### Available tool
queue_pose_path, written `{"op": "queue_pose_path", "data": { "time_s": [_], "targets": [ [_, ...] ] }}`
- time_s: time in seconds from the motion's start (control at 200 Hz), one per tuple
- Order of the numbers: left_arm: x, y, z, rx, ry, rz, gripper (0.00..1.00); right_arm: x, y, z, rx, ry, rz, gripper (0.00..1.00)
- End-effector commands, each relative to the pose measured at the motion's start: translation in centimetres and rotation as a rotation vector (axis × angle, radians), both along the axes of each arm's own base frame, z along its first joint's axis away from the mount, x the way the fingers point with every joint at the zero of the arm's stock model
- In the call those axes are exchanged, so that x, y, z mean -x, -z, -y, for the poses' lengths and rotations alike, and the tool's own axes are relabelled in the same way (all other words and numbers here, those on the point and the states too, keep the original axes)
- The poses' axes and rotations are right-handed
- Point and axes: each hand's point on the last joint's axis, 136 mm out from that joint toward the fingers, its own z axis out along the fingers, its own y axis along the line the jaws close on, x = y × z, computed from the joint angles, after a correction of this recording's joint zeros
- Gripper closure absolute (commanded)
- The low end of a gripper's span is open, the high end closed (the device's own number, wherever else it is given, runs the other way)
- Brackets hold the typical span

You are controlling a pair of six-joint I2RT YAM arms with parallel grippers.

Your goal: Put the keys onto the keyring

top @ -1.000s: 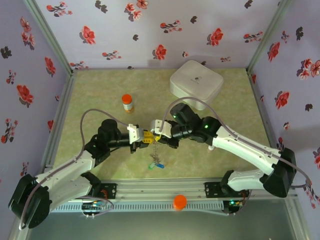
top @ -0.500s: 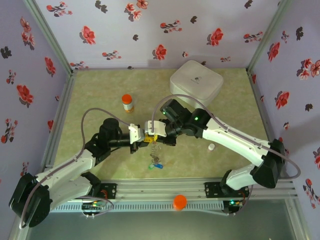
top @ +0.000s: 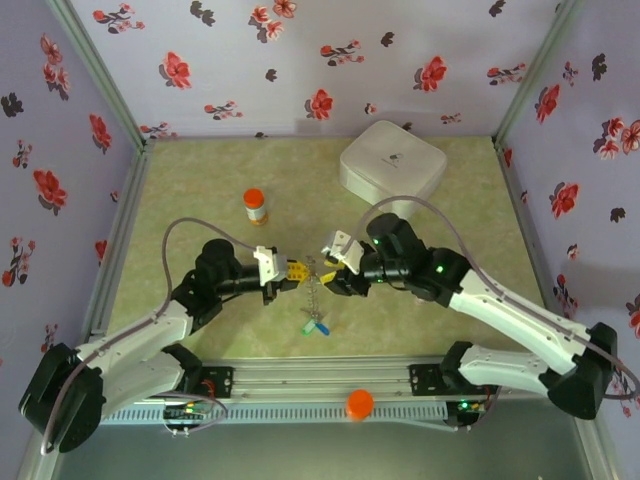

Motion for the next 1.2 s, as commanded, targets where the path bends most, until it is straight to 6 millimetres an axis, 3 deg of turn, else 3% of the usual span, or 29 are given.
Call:
{"op": "queue_pose_path", "data": {
  "time_s": [0.0,0.095,0.28,0.42,0.645,0.84,1.115,1.195],
  "targets": [
    [0.2,-1.8,0.2,0.082,0.014,0.064,1.00,-0.4,-1.1,-0.5,-0.160,0.153,-0.204,0.61],
    [0.2,-2.0,0.2,0.098,0.011,0.066,1.00,0.7,-1.6,-0.1,-0.229,0.144,-0.242,0.60],
    [0.1,-1.9,0.4,0.105,0.022,0.046,1.00,0.2,0.2,2.2,-0.184,0.177,0.020,0.59],
    [0.4,-1.8,0.5,0.106,0.030,0.031,1.00,1.2,0.7,0.6,-0.173,0.075,0.078,0.56],
    [0.4,-1.7,0.6,0.105,0.038,0.028,1.00,0.2,1.9,-1.4,-0.158,0.051,0.109,0.55],
    [0.6,-1.8,0.6,0.109,0.044,0.026,1.00,0.2,2.2,-2.3,-0.160,0.029,0.102,0.71],
    [0.7,-2.3,0.7,0.127,0.053,0.031,1.00,-0.2,3.1,-1.5,-0.069,0.037,0.130,0.99],
    [0.7,-2.4,0.7,0.129,0.055,0.031,1.00,-0.3,3.4,-1.5,-0.050,0.036,0.128,1.00]
  ]
}}
